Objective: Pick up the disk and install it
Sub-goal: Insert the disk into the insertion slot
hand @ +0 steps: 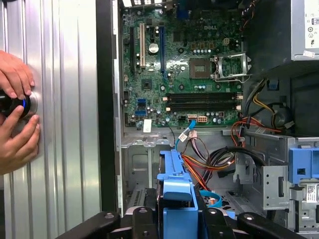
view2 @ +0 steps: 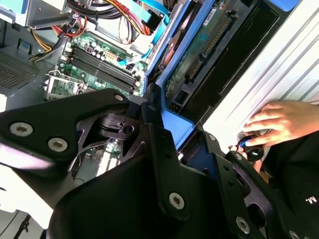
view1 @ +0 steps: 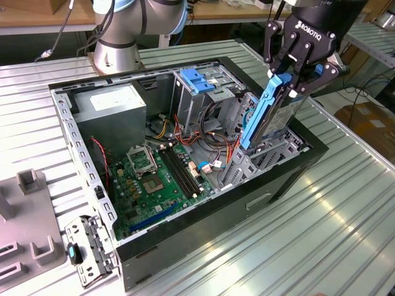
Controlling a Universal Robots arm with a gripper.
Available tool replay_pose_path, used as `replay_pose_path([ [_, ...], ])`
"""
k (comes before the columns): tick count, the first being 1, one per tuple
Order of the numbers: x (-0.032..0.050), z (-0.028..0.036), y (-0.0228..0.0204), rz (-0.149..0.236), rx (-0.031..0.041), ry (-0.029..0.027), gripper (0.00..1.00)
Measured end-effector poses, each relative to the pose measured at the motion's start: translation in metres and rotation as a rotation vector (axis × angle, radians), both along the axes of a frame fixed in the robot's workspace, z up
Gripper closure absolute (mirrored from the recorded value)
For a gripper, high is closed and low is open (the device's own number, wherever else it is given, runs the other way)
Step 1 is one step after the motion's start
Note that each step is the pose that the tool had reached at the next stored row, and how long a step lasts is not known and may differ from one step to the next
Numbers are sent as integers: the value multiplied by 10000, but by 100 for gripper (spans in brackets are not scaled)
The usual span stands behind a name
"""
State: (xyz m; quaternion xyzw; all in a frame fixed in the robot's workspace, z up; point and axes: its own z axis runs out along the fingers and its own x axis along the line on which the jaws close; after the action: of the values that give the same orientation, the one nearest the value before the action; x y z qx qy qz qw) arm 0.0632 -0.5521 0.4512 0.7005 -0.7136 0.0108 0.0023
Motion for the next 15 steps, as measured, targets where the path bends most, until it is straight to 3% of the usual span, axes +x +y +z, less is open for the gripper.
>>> replay_pose_path([
  [15, -24, -37, -30, 233, -4, 3, 63],
])
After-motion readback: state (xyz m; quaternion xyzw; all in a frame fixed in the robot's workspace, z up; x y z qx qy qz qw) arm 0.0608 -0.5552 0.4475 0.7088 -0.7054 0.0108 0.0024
